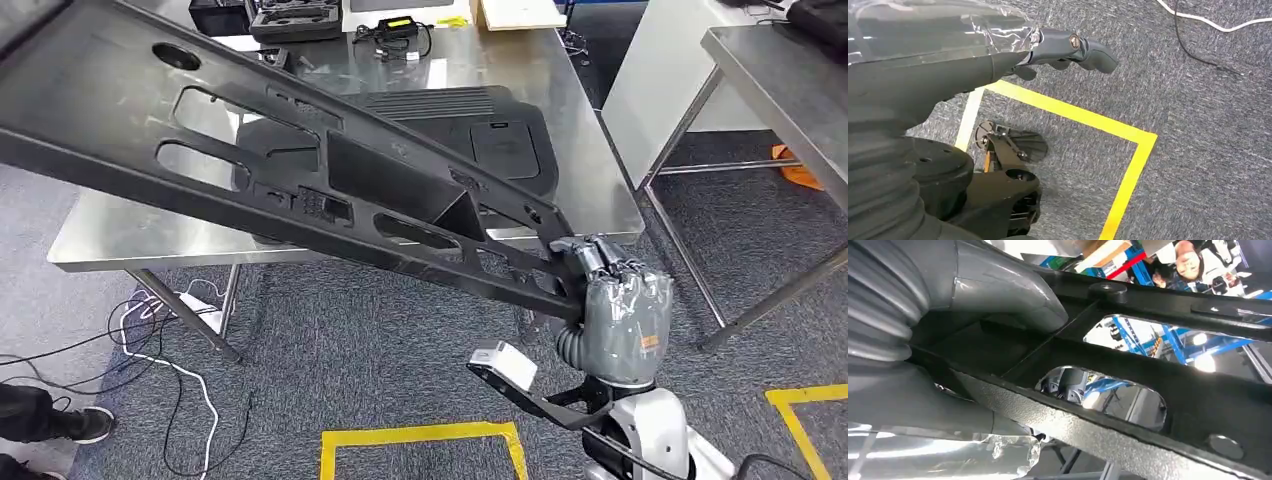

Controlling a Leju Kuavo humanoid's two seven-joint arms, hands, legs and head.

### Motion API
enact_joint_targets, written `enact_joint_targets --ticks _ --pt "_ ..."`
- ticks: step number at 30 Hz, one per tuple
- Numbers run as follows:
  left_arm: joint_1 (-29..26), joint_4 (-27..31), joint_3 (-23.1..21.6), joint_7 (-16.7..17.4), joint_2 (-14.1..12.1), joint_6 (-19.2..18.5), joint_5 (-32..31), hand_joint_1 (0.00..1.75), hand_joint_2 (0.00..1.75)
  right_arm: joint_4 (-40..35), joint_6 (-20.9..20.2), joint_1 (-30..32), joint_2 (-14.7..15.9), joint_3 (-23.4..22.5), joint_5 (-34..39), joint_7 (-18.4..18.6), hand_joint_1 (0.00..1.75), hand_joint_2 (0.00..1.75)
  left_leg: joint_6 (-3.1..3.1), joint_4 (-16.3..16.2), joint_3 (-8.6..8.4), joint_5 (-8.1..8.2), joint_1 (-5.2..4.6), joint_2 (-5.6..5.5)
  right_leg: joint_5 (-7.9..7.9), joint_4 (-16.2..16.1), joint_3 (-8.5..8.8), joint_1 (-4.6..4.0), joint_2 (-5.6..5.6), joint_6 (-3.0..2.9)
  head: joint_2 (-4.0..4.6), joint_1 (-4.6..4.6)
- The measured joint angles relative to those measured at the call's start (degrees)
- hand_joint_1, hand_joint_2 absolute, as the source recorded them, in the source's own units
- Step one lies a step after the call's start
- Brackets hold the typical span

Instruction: Take the parts from the cabinet and place them on the table.

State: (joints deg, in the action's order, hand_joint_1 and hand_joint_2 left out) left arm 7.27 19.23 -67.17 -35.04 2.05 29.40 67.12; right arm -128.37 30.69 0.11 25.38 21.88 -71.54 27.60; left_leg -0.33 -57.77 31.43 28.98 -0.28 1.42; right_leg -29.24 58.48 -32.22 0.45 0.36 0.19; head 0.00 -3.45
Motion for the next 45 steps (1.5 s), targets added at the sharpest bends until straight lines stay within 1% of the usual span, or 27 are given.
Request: enact_joint_targets --ticks 19,27,35,36,42,45 --pt "-0.01 0.00 0.00 -1.07 0.00 -0.15 -0.50 0.00 1.75 -1.42 -0.50 0.23 -0.04 0.00 0.02 0.13 1.75 1.75 -0.01 0.00 -0.01 0.00 0.00 0.00 0.00 0.00 0.01 0.00 0.00 0.00 0.00 0.00" --pt "-0.01 0.00 -0.02 -1.33 0.00 -1.99 -1.12 0.00 1.75 -1.90 -0.57 0.23 -0.04 -0.02 0.11 0.37 1.75 1.75 -0.01 0.00 -0.02 0.00 0.00 0.00 0.00 0.00 0.01 0.00 0.00 0.00 0.00 0.02" --pt "0.01 0.00 -0.02 -0.96 -0.02 -2.38 -1.27 0.00 1.75 -2.25 -0.61 0.86 -0.04 -0.02 0.00 0.66 1.75 1.75 -0.01 0.00 -0.02 0.01 0.00 0.00 0.00 0.00 0.01 0.00 0.00 0.00 0.00 0.02" --pt "0.01 0.00 -0.02 -0.96 -0.02 -2.47 -1.27 0.00 1.75 -2.27 -0.61 0.99 -0.04 -0.02 0.00 0.68 1.75 1.75 -0.02 -0.11 0.00 0.05 -0.08 0.00 0.02 -0.05 0.01 0.15 0.00 0.02 0.00 0.00" --pt "0.00 0.00 -0.02 -0.76 -0.02 -2.64 -1.25 0.00 1.75 -2.38 -0.61 1.35 -0.07 -0.02 0.00 0.70 1.75 1.75 -0.16 -0.22 0.01 0.14 -0.31 0.00 0.03 -0.04 0.05 0.28 0.00 0.09 0.00 0.02" --pt "-0.02 0.00 -0.02 -0.76 -0.02 -2.64 -1.22 0.00 1.75 -2.38 -0.61 1.44 -0.07 -0.02 0.00 0.70 1.75 1.75 -0.40 -0.46 0.09 0.30 -0.37 0.00 0.04 -0.04 0.08 0.33 0.01 0.24 0.00 0.02"
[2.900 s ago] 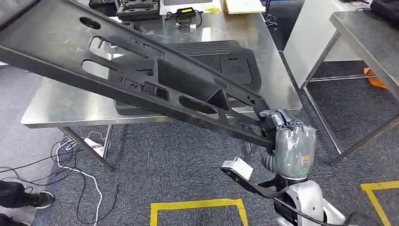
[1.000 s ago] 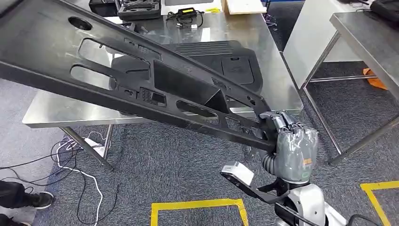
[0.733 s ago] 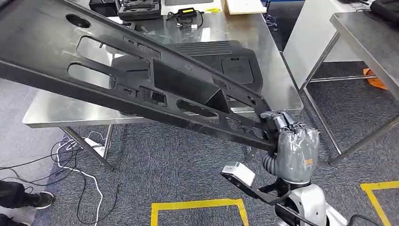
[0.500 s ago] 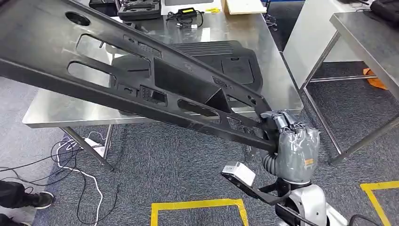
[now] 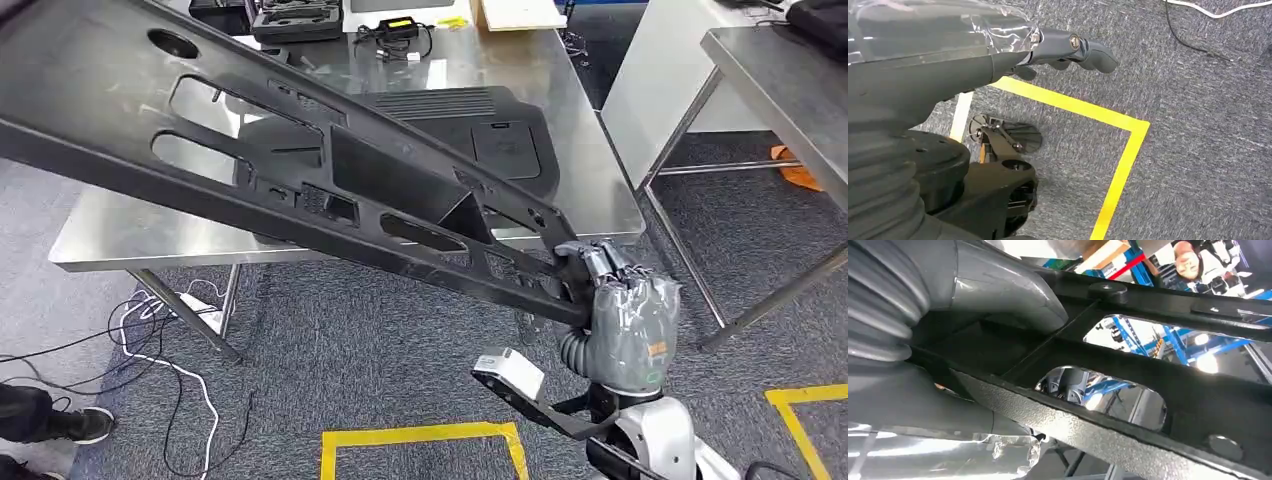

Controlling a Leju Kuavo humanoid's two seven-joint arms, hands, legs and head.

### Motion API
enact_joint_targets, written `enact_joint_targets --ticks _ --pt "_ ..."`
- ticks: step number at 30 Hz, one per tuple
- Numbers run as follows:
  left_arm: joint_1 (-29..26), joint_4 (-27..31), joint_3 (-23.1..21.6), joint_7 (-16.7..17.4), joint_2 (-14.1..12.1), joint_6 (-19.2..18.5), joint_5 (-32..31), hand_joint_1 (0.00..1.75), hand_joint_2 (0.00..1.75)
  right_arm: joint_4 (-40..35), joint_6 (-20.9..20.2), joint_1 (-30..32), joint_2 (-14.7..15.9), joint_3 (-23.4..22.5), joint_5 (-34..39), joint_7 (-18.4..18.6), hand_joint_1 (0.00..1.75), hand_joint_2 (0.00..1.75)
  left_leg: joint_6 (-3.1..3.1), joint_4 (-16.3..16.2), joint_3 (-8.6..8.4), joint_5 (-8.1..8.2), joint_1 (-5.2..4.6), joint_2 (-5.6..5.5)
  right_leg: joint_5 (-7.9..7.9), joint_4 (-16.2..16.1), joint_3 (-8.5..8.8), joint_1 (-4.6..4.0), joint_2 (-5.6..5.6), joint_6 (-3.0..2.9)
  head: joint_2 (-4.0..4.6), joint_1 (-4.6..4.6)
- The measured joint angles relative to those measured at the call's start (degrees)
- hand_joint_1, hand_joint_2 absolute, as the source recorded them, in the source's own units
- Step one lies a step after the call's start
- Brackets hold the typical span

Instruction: Take the parts from the cabinet and place them on the table.

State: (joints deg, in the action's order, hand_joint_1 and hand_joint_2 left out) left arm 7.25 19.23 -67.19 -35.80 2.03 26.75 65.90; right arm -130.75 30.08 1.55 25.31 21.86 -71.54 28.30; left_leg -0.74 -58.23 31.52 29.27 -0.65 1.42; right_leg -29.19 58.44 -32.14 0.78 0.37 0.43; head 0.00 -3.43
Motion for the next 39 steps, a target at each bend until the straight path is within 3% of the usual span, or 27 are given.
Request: enact_joint_targets --ticks 5,6,7,10,11,12,13,15,16,17,18,19,22,23,25,26,27,28,30,31,32,35,36,38,39 --pt "0.00 0.00 -0.02 0.00 0.00 0.00 0.00 0.00 1.75 -0.04 0.00 0.02 0.00 0.00 0.00 0.00 1.75 1.75 -0.61 0.14 0.06 0.05 -0.12 0.00 0.24 -0.50 0.26 0.08 0.05 0.75 0.00 0.04" --pt "-0.01 0.00 -0.02 0.00 0.04 0.00 -0.02 0.00 1.75 -0.31 0.00 0.10 0.02 -0.07 0.00 0.00 1.75 1.75 -0.97 1.45 -0.65 -0.59 0.90 0.10 -0.15 -0.34 0.45 -0.13 -0.02 0.89 0.00 0.07" --pt "-0.01 0.00 0.00 0.02 0.04 0.00 -0.04 0.00 1.75 -0.35 0.00 0.11 0.00 -0.13 -0.04 0.00 1.75 1.75 -1.17 2.03 -1.15 -0.75 0.88 0.17 -1.08 1.07 0.07 -0.22 -0.15 0.99 0.00 -0.06" --pt "-0.06 0.00 -0.02 0.22 0.02 0.09 -0.07 0.00 1.75 -0.42 0.00 0.30 0.00 -0.17 -0.04 -0.09 1.75 1.75 -1.39 2.07 -1.26 -0.74 1.09 0.27 -6.69 13.13 -6.20 0.30 -0.30 1.66 0.00 -0.61" --pt "-0.10 0.00 -0.02 0.28 0.02 0.13 -0.04 0.00 1.75 -0.42 -0.09 0.39 0.00 -0.17 -0.04 -0.07 1.75 1.75 -1.28 2.04 -1.28 -0.62 1.14 0.27 -7.28 16.38 -8.11 0.49 -0.30 1.94 0.00 -0.61" --pt "-0.16 0.00 -0.02 0.39 0.02 0.17 -0.04 0.00 1.75 -0.42 -0.11 0.43 0.00 -0.17 -0.04 -0.09 1.75 1.75 -1.12 2.01 -1.40 -0.49 1.22 0.25 -6.42 16.72 -8.64 0.68 -0.28 2.15 0.00 -0.66" --pt "-0.26 0.00 -0.02 0.42 0.02 0.17 -0.04 0.00 1.75 -0.42 -0.20 0.45 0.00 -0.17 -0.04 -0.09 1.75 1.75 -0.81 1.89 -1.66 -0.22 1.42 0.22 -4.02 13.97 -7.66 0.90 -0.27 2.30 0.00 -0.66" --pt "-0.30 0.00 -0.02 0.48 0.02 0.24 -0.04 0.00 1.75 -0.46 -0.24 0.44 0.00 -0.20 -0.04 -0.09 1.75 1.75 0.02 1.14 -2.22 0.72 1.99 0.14 2.01 3.59 -2.95 1.36 -0.01 2.85 0.00 -0.68" --pt "-0.29 -0.02 -0.02 0.50 0.00 0.33 -0.02 0.00 1.75 -0.46 -0.26 0.43 0.00 -0.20 -0.04 -0.09 1.75 1.75 0.62 0.77 -2.24 1.25 2.01 0.13 1.44 1.14 -1.62 1.35 0.28 3.31 0.00 -0.81" --pt "-0.23 -0.02 -0.02 0.50 -0.04 0.41 -0.02 0.00 1.75 -0.59 -0.31 0.48 -0.02 -0.20 -0.02 -0.11 1.75 1.75 1.17 0.09 -2.09 1.68 1.60 0.10 1.15 0.68 -1.73 0.82 -0.17 2.45 0.00 -1.18" --pt "-0.24 0.00 -0.02 0.50 -0.04 0.50 -0.04 0.00 1.75 -0.72 -0.33 0.54 0.00 -0.22 0.02 -0.09 1.75 1.75 1.33 0.29 -2.14 1.71 1.51 0.10 0.95 1.10 -1.85 1.03 -0.35 1.72 0.00 -0.92" --pt "-0.26 -0.02 -0.02 0.50 -0.04 0.52 -0.02 0.00 1.75 -0.74 -0.33 0.55 0.00 -0.22 0.00 -0.09 1.75 1.75 1.49 0.45 -2.35 1.76 1.60 0.13 0.72 1.25 -1.87 0.79 -0.43 1.35 0.00 -0.26" --pt "-0.20 0.00 -0.02 0.50 -0.02 0.52 -0.04 0.00 1.75 -1.00 -0.33 0.54 0.00 -0.24 0.00 -0.09 1.75 1.75 2.53 -0.73 -2.58 2.97 1.93 -0.23 0.53 1.02 -1.45 0.91 -0.61 0.37 0.00 -0.02" --pt "-0.16 -0.02 -0.02 0.50 -0.04 0.52 -0.04 0.00 1.75 -1.14 -0.33 0.49 0.00 -0.24 -0.02 -0.09 1.75 1.75 2.55 -3.83 -1.04 4.71 1.91 -0.46 0.29 1.02 -1.28 0.86 -0.56 -0.01 0.00 0.31" --pt "-0.31 -0.02 -0.02 0.50 -0.04 0.52 -0.02 0.00 1.75 -1.22 -0.33 0.50 0.00 -0.24 0.00 -0.11 1.75 1.75 2.62 -13.96 4.34 8.81 1.75 -0.63 -0.08 1.03 -0.94 0.54 -0.54 -0.58 0.00 0.59" --pt "-0.42 -0.02 -0.02 0.50 -0.04 0.52 0.00 0.00 1.75 -1.22 -0.35 0.51 0.00 -0.24 0.00 -0.11 1.75 1.75 2.51 -17.64 6.62 9.55 1.70 -0.68 -0.26 1.04 -0.77 0.34 -0.63 -0.77 0.00 0.63" --pt "-0.52 -0.02 -0.04 0.50 -0.04 0.55 0.02 0.00 1.75 -1.22 -0.37 0.53 0.00 -0.24 0.00 -0.11 1.75 1.75 2.30 -18.88 7.85 8.90 1.61 -0.71 -0.45 1.04 -0.50 0.15 -0.78 -0.87 0.00 0.63" --pt "-0.53 -0.02 -0.02 0.50 -0.04 0.57 0.02 0.00 1.75 -1.22 -0.39 0.53 0.00 -0.24 0.00 -0.11 1.75 1.75 1.92 -17.43 7.74 6.95 1.47 -0.74 -0.68 1.04 -0.13 0.01 -0.97 -0.89 0.00 0.63" --pt "-0.49 -0.02 -0.02 0.50 -0.04 0.66 0.02 0.00 1.75 -1.27 -0.42 0.51 0.00 -0.24 0.00 -0.11 1.75 1.75 0.68 -7.74 4.34 0.10 0.96 -0.95 -1.36 1.03 1.04 -0.31 -1.29 -0.79 0.00 0.70" --pt "-0.52 -0.02 -0.02 0.50 -0.04 0.66 0.02 0.00 1.75 -1.29 -0.42 0.50 0.00 -0.24 0.00 -0.11 1.75 1.75 -0.10 -3.17 3.11 -1.93 0.43 -1.41 -1.70 0.97 1.42 -0.32 -1.32 -0.72 0.00 0.77" --pt "-0.52 -0.02 -0.02 0.50 -0.09 0.66 0.04 0.00 1.75 -1.29 -0.44 0.43 0.00 -0.24 0.02 -0.09 1.75 1.75 -0.42 -3.09 2.68 -1.30 0.38 -1.71 -1.89 1.00 1.46 -0.59 -1.36 -0.44 0.00 0.50" --pt "-0.40 -0.02 -0.02 0.50 -0.09 0.68 0.11 0.00 1.75 -1.38 -0.52 0.45 0.00 -0.24 0.05 -0.07 1.75 1.75 -0.62 -1.83 2.49 -0.99 -0.03 -1.65 -1.79 0.51 1.22 -0.02 -1.52 0.29 0.00 0.81" --pt "-0.40 -0.02 -0.02 0.48 -0.09 0.68 0.07 0.00 1.75 -1.44 -0.59 0.44 0.00 -0.26 0.02 -0.02 1.75 1.75 -0.83 -0.96 2.14 -1.14 0.42 -1.63 -1.91 0.33 1.46 -0.30 -1.53 0.64 0.00 0.79" --pt "-0.38 0.00 -0.02 0.48 -0.07 0.68 -0.02 0.00 1.75 -1.60 -0.77 0.43 0.02 -0.35 -0.02 0.02 1.75 1.75 -1.24 0.21 1.17 -1.41 0.79 -1.29 -3.75 3.13 0.63 -0.19 -0.89 1.02 0.00 0.55" --pt "-0.38 0.00 -0.04 0.48 -0.07 0.68 -0.04 0.00 1.75 -1.68 -0.79 0.45 0.02 -0.46 -0.04 0.09 1.75 1.75 -1.43 0.21 1.10 -1.35 0.81 -1.24 -5.61 6.90 -1.40 -0.13 -0.90 1.23 0.00 0.33"
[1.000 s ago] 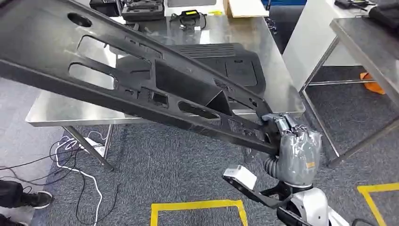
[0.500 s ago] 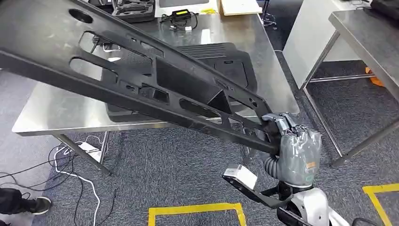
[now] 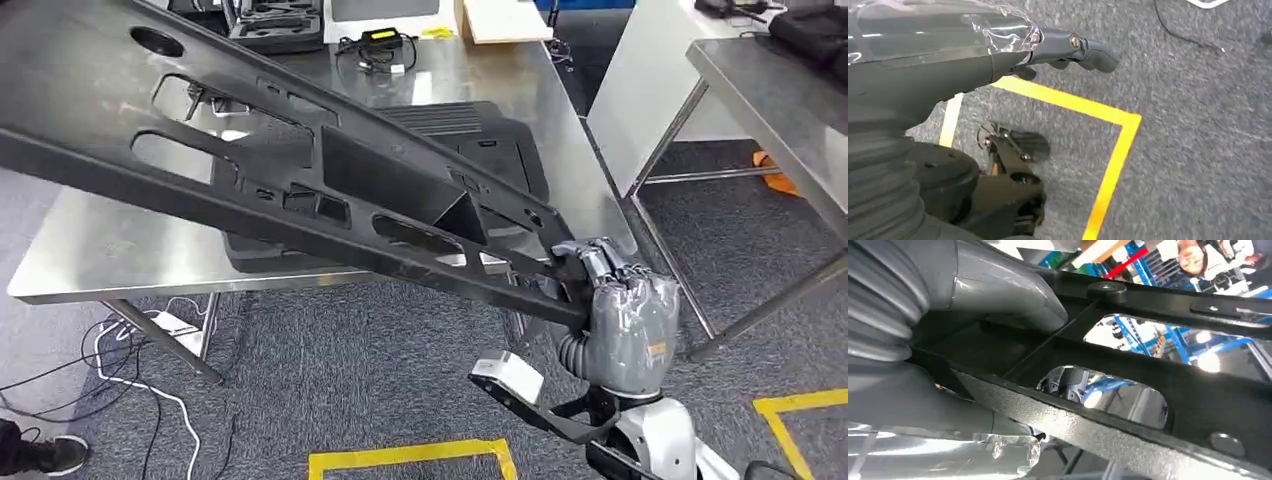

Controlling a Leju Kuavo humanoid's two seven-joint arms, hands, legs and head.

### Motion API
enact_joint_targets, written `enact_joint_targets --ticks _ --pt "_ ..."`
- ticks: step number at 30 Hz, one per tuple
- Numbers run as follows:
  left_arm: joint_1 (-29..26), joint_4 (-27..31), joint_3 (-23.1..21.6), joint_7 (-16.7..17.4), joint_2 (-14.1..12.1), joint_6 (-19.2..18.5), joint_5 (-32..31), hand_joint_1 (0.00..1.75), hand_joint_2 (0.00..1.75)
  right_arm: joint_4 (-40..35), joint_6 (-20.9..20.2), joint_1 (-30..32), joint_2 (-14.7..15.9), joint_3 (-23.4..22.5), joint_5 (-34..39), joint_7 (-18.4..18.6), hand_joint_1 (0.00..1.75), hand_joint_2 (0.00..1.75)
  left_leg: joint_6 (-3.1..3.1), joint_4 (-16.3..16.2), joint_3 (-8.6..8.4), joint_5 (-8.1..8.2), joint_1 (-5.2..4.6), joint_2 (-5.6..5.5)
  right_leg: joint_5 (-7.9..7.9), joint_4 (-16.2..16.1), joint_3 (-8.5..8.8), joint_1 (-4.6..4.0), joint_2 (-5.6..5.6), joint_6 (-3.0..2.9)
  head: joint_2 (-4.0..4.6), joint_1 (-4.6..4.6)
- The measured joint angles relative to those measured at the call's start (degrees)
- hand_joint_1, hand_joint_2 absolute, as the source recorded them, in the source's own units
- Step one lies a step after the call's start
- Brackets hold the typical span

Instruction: Take the parts from the cabinet and place them on the table.

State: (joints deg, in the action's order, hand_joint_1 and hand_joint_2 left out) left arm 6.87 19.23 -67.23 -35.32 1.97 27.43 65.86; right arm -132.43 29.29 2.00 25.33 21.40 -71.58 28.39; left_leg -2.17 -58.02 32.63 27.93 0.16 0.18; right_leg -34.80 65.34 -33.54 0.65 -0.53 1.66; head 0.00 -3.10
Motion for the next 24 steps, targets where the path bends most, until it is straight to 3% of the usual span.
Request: enact_joint_targets --ticks 2,3,4,5,7,8,9,12,13,14,17,18,19,20,22,24 --pt "-0.02 0.00 0.00 0.00 0.04 0.00 0.00 0.00 1.75 -0.04 -0.11 0.27 0.00 -0.09 0.00 0.02 1.75 1.75 -0.25 -0.06 -0.13 0.29 -0.05 0.23 -3.07 8.77 -5.13 0.22 0.00 0.48 0.00 -0.26" --pt "-0.04 -0.02 0.00 0.00 0.02 0.00 0.00 0.00 1.75 -0.04 -0.13 0.39 0.00 -0.09 0.00 0.07 1.75 1.75 -0.22 -0.11 -0.27 0.46 -0.05 0.24 -2.84 10.72 -6.62 0.26 0.01 0.61 0.00 -0.31" --pt "-0.10 0.00 0.00 0.02 0.02 0.00 0.00 0.00 1.75 -0.04 -0.15 0.48 0.00 -0.11 0.00 0.15 1.75 1.75 -0.09 -0.15 -0.54 0.70 -0.01 0.24 -0.99 9.55 -6.54 0.37 0.06 0.74 0.00 -0.39" --pt "-0.11 0.00 0.00 0.02 0.04 0.00 0.00 0.00 1.75 -0.04 -0.15 0.51 0.00 -0.13 0.00 0.17 1.75 1.75 0.00 -0.24 -0.89 0.99 0.04 0.24 1.69 6.07 -5.18 0.48 0.16 0.73 0.00 -0.48" --pt "-0.07 0.00 0.00 0.02 0.04 0.00 -0.02 0.00 1.75 -0.09 -0.13 0.51 0.00 -0.15 -0.02 0.17 1.75 1.75 0.50 -0.67 -1.64 1.84 0.15 0.22 7.31 -4.57 -0.68 0.72 0.64 0.78 0.00 -0.61" --pt "-0.03 -0.02 0.00 0.02 0.02 0.00 0.00 0.00 1.75 -0.07 -0.15 0.50 -0.02 -0.15 0.00 0.17 1.75 1.75 0.94 -0.85 -1.57 2.15 -0.20 0.17 5.96 -5.09 -0.29 0.34 0.77 0.69 0.00 -0.63" --pt "0.00 -0.02 0.00 0.02 0.02 0.00 -0.02 0.00 1.75 -0.26 -0.15 0.55 0.00 -0.17 -0.02 0.17 1.75 1.75 1.19 -1.18 -1.36 2.24 -0.29 0.14 6.21 -5.42 -0.40 0.27 0.43 0.01 0.00 -0.68" --pt "0.04 -0.02 0.00 0.02 0.02 0.00 -0.02 0.00 1.75 -0.26 -0.15 0.70 -0.02 -0.20 -0.04 0.20 1.75 1.75 1.96 -0.81 -1.72 2.41 -0.16 0.27 5.95 -5.50 -0.40 0.09 0.20 -0.86 0.00 -0.20" --pt "0.08 -0.02 0.00 0.02 0.02 0.00 -0.02 0.00 1.75 -0.37 -0.15 0.70 0.00 -0.22 -0.04 0.20 1.75 1.75 2.44 -1.33 -1.82 3.04 -0.05 0.14 6.12 -5.95 0.00 0.52 0.26 -1.29 0.00 -0.22" --pt "0.09 -0.02 0.00 0.00 0.02 0.00 -0.07 0.00 1.75 -0.55 -0.15 0.68 0.00 -0.22 -0.07 0.20 1.75 1.75 2.74 -3.38 -1.18 4.24 -0.09 0.15 5.93 -6.00 0.23 0.56 0.31 -1.62 0.00 0.11" --pt "-0.01 -0.02 0.00 0.02 0.02 0.00 -0.09 0.00 1.75 -0.61 -0.15 0.68 -0.02 -0.22 -0.09 0.20 1.75 1.75 3.20 -16.29 5.35 9.92 0.17 0.12 5.54 -5.95 0.60 0.47 0.42 -2.18 0.00 0.42" --pt "-0.12 -0.02 0.00 0.02 0.02 0.00 -0.09 0.00 1.75 -0.61 -0.20 0.70 -0.02 -0.22 -0.09 0.20 1.75 1.75 3.24 -19.14 7.17 10.19 0.19 0.12 5.40 -5.93 0.72 0.47 0.38 -2.22 0.00 0.44" --pt "-0.16 -0.02 0.00 0.02 0.02 0.00 -0.09 0.00 1.75 -0.61 -0.24 0.71 -0.02 -0.22 -0.09 0.20 1.75 1.75 3.19 -18.98 7.57 9.03 0.23 0.12 5.24 -5.93 0.94 0.49 0.26 -2.15 0.00 0.46" --pt "-0.13 -0.02 0.00 0.02 0.02 0.00 -0.07 0.00 1.75 -0.61 -0.24 0.71 -0.02 -0.22 -0.09 0.20 1.75 1.75 3.07 -15.96 6.56 6.39 0.29 0.12 5.01 -5.93 1.30 0.51 0.17 -2.04 0.00 0.48" --pt "-0.09 -0.02 0.00 0.00 0.02 0.02 -0.07 0.00 1.75 -0.63 -0.26 0.68 -0.02 -0.22 -0.09 0.20 1.75 1.75 2.68 -5.78 2.38 0.25 0.33 0.09 4.40 -5.93 2.26 0.56 0.02 -1.63 0.00 0.48" --pt "-0.09 0.00 -0.02 -0.02 0.02 0.04 -0.09 0.00 1.75 -0.63 -0.31 0.53 -0.02 -0.22 -0.07 0.20 1.75 1.75 2.31 -2.01 1.17 0.30 -0.08 -0.24 3.99 -5.61 2.09 0.20 -0.17 -1.05 0.00 0.72"
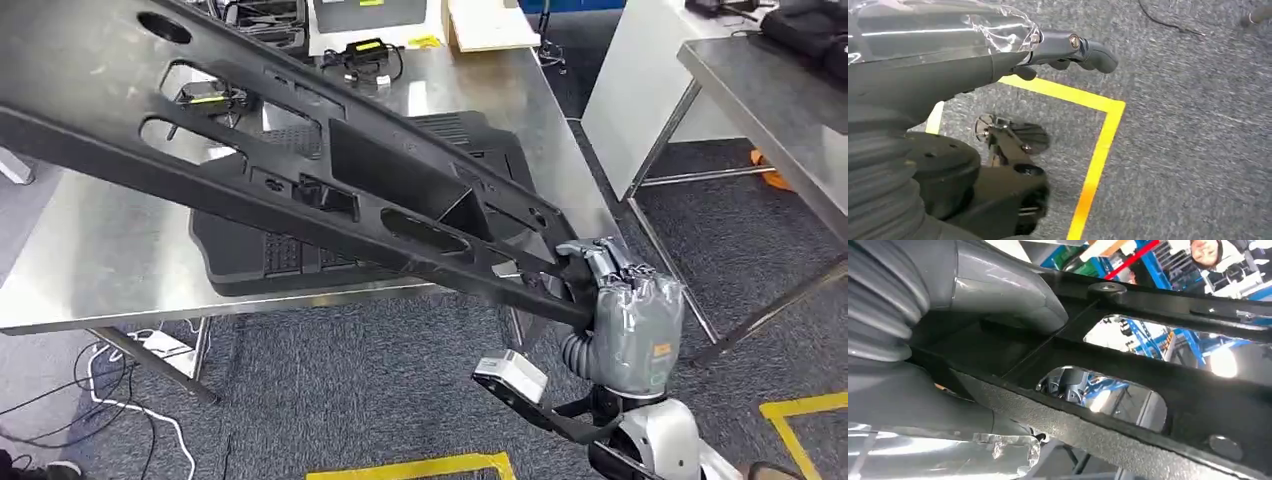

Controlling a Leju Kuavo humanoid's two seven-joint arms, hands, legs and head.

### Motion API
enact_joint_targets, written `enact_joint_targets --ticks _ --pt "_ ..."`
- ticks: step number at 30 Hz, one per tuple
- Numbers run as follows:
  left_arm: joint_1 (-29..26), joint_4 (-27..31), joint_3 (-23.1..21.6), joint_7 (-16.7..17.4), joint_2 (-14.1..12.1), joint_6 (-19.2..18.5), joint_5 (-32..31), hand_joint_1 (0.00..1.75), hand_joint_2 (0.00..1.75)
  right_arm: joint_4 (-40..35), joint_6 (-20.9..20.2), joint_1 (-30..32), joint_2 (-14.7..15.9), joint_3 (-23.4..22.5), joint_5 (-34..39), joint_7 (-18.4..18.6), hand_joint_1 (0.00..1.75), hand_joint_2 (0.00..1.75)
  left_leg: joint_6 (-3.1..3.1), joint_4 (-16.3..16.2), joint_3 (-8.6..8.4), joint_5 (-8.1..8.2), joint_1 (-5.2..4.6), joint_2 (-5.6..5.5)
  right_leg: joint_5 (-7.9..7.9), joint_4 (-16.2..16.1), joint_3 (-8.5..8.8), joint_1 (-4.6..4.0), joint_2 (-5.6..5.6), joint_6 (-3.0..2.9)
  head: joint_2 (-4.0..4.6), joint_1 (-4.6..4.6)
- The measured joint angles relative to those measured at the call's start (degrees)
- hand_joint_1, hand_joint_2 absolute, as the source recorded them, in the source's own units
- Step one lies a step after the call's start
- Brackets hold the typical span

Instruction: Take the parts from the cabinet and place them on the table.

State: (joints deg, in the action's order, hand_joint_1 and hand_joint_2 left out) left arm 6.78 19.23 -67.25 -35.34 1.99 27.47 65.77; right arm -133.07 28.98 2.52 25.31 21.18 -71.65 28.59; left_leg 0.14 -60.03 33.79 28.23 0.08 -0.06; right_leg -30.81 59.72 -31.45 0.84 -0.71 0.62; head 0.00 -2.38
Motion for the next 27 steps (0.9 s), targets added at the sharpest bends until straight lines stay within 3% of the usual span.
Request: enact_joint_targets --ticks 3,5,6,8,9,10,11,13,14,15,18,20,21,23,24,25,26,27 --pt "-0.10 -0.02 -0.02 0.00 0.00 0.13 0.00 0.00 1.75 -0.02 0.00 -0.02 0.00 0.00 0.02 0.00 1.75 1.75 -0.79 0.09 0.21 0.25 -0.20 0.02 0.19 -0.87 0.21 0.36 0.02 0.95 0.00 -0.17" --pt "0.06 0.00 -0.02 0.00 0.00 0.13 -0.22 0.00 1.75 -0.04 0.00 -0.04 0.02 -0.04 0.02 0.00 1.75 1.75 -1.48 1.27 -0.62 -0.09 0.31 0.15 -0.97 0.43 0.26 0.43 0.21 1.41 0.00 -0.35" --pt "0.10 0.00 -0.02 0.00 0.00 0.13 -0.31 0.00 1.75 -0.07 0.00 -0.25 0.02 -0.04 0.00 -0.02 1.75 1.75 -1.83 1.42 -0.82 -0.03 0.36 0.24 -2.80 3.64 -1.42 0.35 0.29 1.49 0.00 -0.63" --pt "0.11 0.00 -0.07 0.02 0.02 0.13 -0.42 0.00 1.75 -0.06 0.00 -0.20 0.02 -0.07 0.05 -0.02 1.75 1.75 -2.19 1.39 -0.94 0.21 0.21 0.35 -6.63 13.01 -6.54 0.40 0.32 1.75 0.00 -1.09" --pt "0.11 0.00 -0.11 0.04 0.00 0.11 -0.42 0.00 1.75 -0.04 0.00 -0.20 0.02 -0.07 0.05 0.00 1.75 1.75 -2.33 1.37 -1.05 0.33 0.13 0.38 -7.23 16.36 -8.64 0.40 0.32 1.81 0.00 -1.16" --pt "0.08 0.00 -0.13 0.13 0.00 0.13 -0.42 0.00 1.75 -0.04 0.00 -0.20 0.02 -0.07 0.07 0.00 1.75 1.75 -2.32 1.36 -1.25 0.48 0.07 0.38 -6.37 16.91 -9.38 0.39 0.33 1.79 0.00 -1.20" --pt "0.08 0.00 -0.20 0.24 0.00 0.13 -0.44 0.00 1.75 -0.04 0.00 -0.20 0.02 -0.07 0.11 0.00 1.75 1.75 -2.32 1.36 -1.54 0.68 0.04 0.35 -4.21 14.87 -8.80 0.38 0.34 1.66 0.00 -1.27" --pt "0.14 0.00 -0.37 0.35 0.00 0.13 -0.50 0.00 1.75 -0.07 0.00 -0.21 0.02 -0.07 0.13 0.00 1.75 1.75 -2.13 1.36 -2.60 1.30 -0.01 0.23 2.24 4.38 -4.30 0.25 0.43 1.04 0.00 -1.44" --pt "0.14 0.00 -0.39 0.35 0.02 0.11 -0.52 0.00 1.75 -0.04 0.00 -0.25 0.02 -0.09 0.13 0.00 1.75 1.75 -1.90 1.38 -2.89 1.64 0.01 0.22 3.23 0.32 -2.73 0.07 0.55 0.64 0.00 -1.57" --pt "0.27 0.02 -0.44 0.37 0.02 0.11 -0.55 0.00 1.75 -0.06 0.00 -0.25 0.02 -0.09 0.18 0.00 1.75 1.75 -1.47 1.05 -2.88 1.92 -0.37 0.18 2.65 -0.44 -2.24 -0.39 0.63 0.54 0.00 -1.31" --pt "0.31 0.02 -0.50 0.46 0.02 0.11 -0.52 0.00 1.75 -0.06 0.00 -0.23 0.02 -0.13 0.24 -0.04 1.75 1.75 -0.74 1.68 -3.14 1.91 -0.08 0.33 2.49 -0.43 -2.36 -0.58 0.31 0.07 0.00 -1.31" --pt "0.48 0.02 -0.52 0.48 0.00 0.11 -0.48 0.00 1.75 -0.07 0.00 -0.27 0.02 -0.15 0.31 -0.22 1.75 1.75 0.07 0.45 -3.44 3.01 -0.28 0.17 2.81 -1.52 -1.50 0.24 0.48 -0.46 0.00 -1.27" --pt "0.52 0.02 -0.54 0.46 0.02 0.11 -0.46 0.00 1.75 -0.07 -0.02 -0.35 0.02 -0.15 0.31 -0.26 1.75 1.75 0.25 -2.04 -2.30 4.56 -0.28 0.14 2.70 -1.59 -1.33 0.34 0.59 -0.71 0.00 -0.74" --pt "0.53 0.02 -0.61 0.46 0.00 0.11 -0.42 0.00 1.75 -0.04 -0.04 -0.42 0.02 -0.15 0.44 -0.35 1.75 1.75 0.72 -11.01 2.31 8.66 0.12 0.15 2.43 -1.57 -1.16 0.32 0.75 -1.13 0.00 -0.55" --pt "0.39 0.02 -0.70 0.48 0.00 0.11 -0.37 0.00 1.75 -0.04 -0.04 -0.43 0.02 -0.15 0.48 -0.37 1.75 1.75 0.92 -15.14 4.70 9.91 0.26 0.16 2.29 -1.55 -1.09 0.32 0.75 -1.19 0.00 -0.55" --pt "0.27 0.02 -0.79 0.48 0.00 0.11 -0.31 0.00 1.75 -0.04 -0.11 -0.43 0.02 -0.15 0.50 -0.37 1.75 1.75 1.05 -16.81 6.01 9.49 0.39 0.17 2.14 -1.54 -0.94 0.35 0.72 -1.13 0.00 -0.48" --pt "0.23 0.02 -0.83 0.46 0.00 0.13 -0.26 0.00 1.75 -0.04 -0.13 -0.43 0.02 -0.15 0.66 -0.42 1.75 1.75 1.09 -15.36 5.73 7.72 0.50 0.17 1.94 -1.54 -0.66 0.40 0.67 -1.05 0.00 -0.48" --pt "0.24 0.02 -0.83 0.46 0.00 0.13 -0.24 0.00 1.75 -0.04 -0.13 -0.48 0.02 -0.15 0.68 -0.44 1.75 1.75 1.10 -11.49 4.17 4.84 0.59 0.17 1.69 -1.53 -0.25 0.48 0.59 -0.85 0.00 -0.48"
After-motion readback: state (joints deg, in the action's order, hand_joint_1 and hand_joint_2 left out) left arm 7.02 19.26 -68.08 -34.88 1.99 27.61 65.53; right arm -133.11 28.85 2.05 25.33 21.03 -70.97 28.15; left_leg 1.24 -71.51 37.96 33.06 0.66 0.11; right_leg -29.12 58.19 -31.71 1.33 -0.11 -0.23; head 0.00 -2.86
